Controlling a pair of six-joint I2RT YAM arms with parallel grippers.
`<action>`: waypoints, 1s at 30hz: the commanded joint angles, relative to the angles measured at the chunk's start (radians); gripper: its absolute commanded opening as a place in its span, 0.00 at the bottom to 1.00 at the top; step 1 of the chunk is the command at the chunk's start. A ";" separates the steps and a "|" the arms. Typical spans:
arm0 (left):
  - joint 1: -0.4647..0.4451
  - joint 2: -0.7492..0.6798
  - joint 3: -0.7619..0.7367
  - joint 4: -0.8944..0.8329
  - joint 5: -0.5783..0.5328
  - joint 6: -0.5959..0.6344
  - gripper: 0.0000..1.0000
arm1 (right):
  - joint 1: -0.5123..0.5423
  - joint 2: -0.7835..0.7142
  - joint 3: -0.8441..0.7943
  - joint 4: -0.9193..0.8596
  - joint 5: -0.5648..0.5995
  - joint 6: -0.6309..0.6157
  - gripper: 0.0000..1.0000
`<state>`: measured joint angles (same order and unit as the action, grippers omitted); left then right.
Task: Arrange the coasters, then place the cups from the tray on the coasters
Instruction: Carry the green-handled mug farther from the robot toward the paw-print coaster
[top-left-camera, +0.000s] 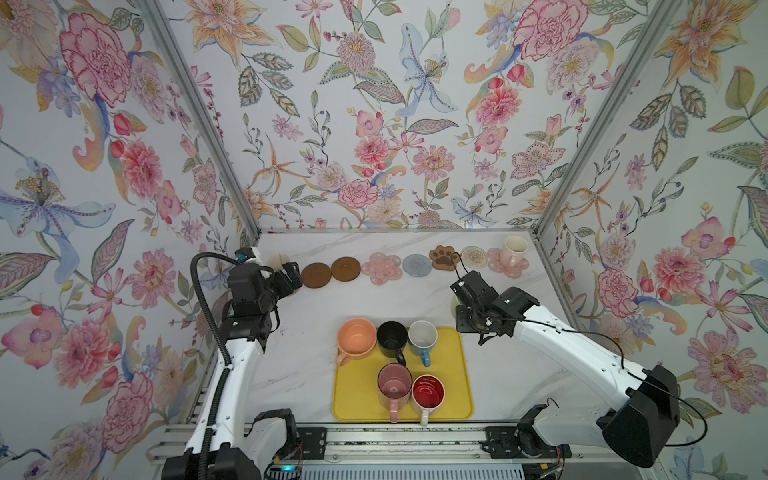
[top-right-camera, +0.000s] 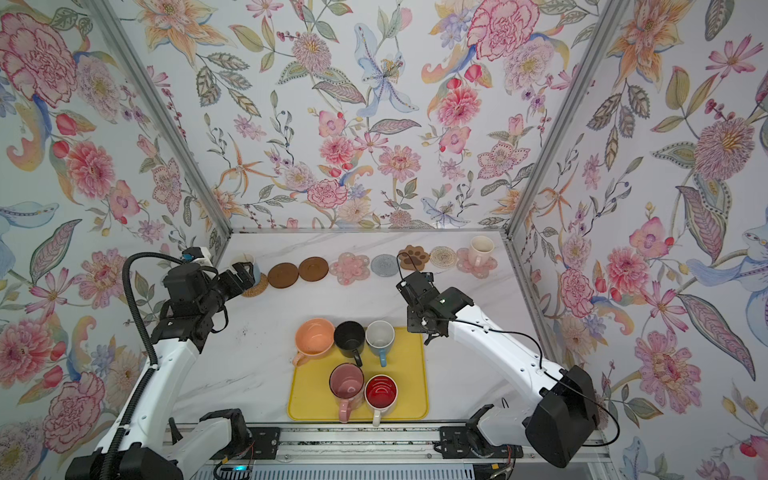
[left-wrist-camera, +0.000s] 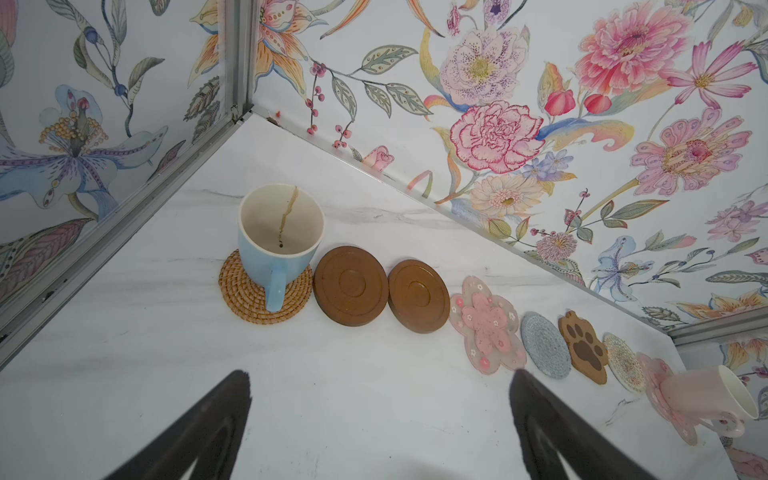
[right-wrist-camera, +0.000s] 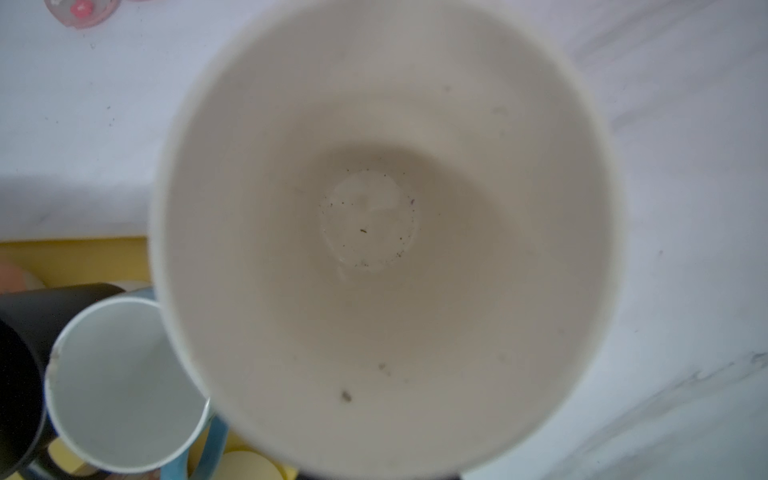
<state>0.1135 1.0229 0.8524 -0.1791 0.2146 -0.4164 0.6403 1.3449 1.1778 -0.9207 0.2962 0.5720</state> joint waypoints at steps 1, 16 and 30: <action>0.009 0.000 -0.001 -0.003 0.038 -0.001 0.99 | -0.064 0.051 0.101 0.063 0.028 -0.122 0.00; 0.009 -0.056 -0.038 -0.068 0.077 -0.004 0.99 | -0.359 0.465 0.493 0.183 -0.024 -0.342 0.00; 0.010 -0.096 -0.076 -0.088 0.104 -0.012 0.98 | -0.458 0.768 0.781 0.208 -0.036 -0.408 0.00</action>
<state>0.1131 0.9497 0.7811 -0.2474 0.3027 -0.4278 0.1917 2.0956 1.8904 -0.7647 0.2497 0.1890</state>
